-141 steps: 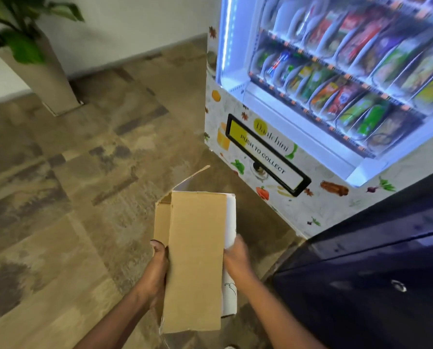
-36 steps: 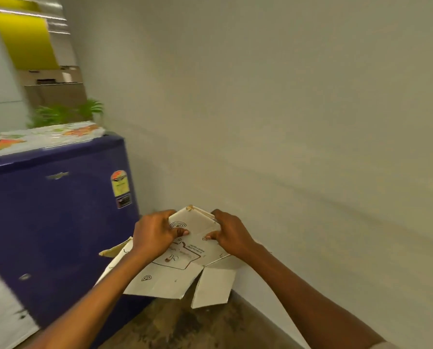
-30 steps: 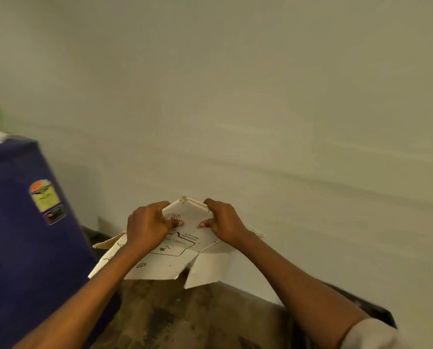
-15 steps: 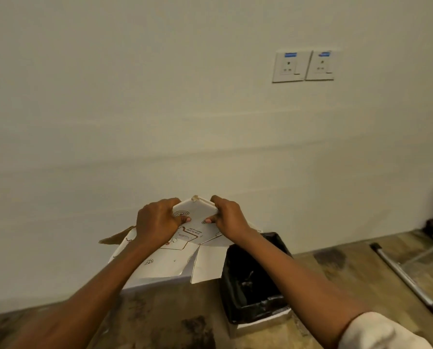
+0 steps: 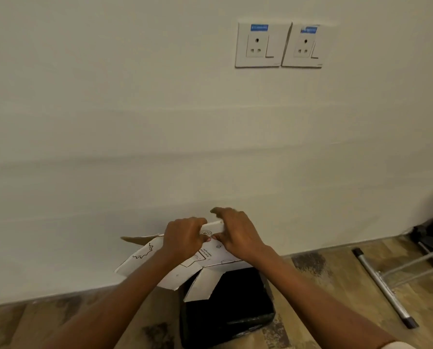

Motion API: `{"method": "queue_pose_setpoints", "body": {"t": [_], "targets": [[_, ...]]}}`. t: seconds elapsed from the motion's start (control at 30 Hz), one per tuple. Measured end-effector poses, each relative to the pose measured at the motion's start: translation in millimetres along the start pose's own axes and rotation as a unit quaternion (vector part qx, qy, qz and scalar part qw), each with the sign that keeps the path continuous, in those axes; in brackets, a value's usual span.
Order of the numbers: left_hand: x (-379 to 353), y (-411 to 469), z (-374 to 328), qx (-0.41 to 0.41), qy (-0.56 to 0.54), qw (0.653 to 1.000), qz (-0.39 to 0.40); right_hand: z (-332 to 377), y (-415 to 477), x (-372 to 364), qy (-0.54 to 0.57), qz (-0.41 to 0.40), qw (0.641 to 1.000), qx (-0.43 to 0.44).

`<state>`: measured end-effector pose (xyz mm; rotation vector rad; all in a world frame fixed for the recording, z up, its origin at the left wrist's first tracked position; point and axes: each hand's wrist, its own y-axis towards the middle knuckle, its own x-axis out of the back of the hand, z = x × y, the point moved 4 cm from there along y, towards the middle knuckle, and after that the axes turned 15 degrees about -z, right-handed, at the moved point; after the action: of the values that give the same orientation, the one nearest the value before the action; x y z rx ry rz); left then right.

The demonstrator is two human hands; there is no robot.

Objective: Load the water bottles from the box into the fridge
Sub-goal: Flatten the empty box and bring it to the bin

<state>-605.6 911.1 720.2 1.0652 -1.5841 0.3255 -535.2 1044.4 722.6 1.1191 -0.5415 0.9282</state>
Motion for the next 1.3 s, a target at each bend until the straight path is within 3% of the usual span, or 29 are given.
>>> {"method": "queue_pose_setpoints", "body": {"t": [0.27,0.37,0.5,0.63,0.77,0.87,1.07,1.3], "targets": [[-99.1,32.3,-28.3,-0.039,0.035,0.994,0.091,-67.7,-5.1,-35.0,-0.111,0.093,0.988,0.06],[-137.0,35.3,-24.5,-0.057,0.039,0.987,0.142,-95.2,-13.8,-63.6,-0.163,0.17,0.972,0.009],[-179.3,33.4,-11.0,-0.076,0.039,0.976,0.202,-119.2,-35.5,-96.9,-0.153,0.225,0.961,-0.041],[-207.0,25.4,16.8,-0.069,0.06,0.971,0.221,-152.7,-56.1,-123.7,-0.125,0.221,0.964,-0.082],[-234.9,12.9,46.1,-0.121,0.154,0.943,0.27,-196.1,-88.4,-158.0,-0.118,0.256,0.949,-0.144],[-262.2,11.1,53.7,-0.141,0.15,0.932,0.298,-215.6,-100.5,-175.9,-0.101,0.249,0.949,-0.166],[-326.2,9.0,45.6,-0.104,0.105,0.947,0.285,-264.2,-122.7,-208.3,-0.161,0.28,0.936,-0.139],[-397.4,-29.8,57.2,-0.096,0.127,0.926,0.343,-289.0,-155.5,-248.3,-0.203,0.333,0.917,-0.079]]}}
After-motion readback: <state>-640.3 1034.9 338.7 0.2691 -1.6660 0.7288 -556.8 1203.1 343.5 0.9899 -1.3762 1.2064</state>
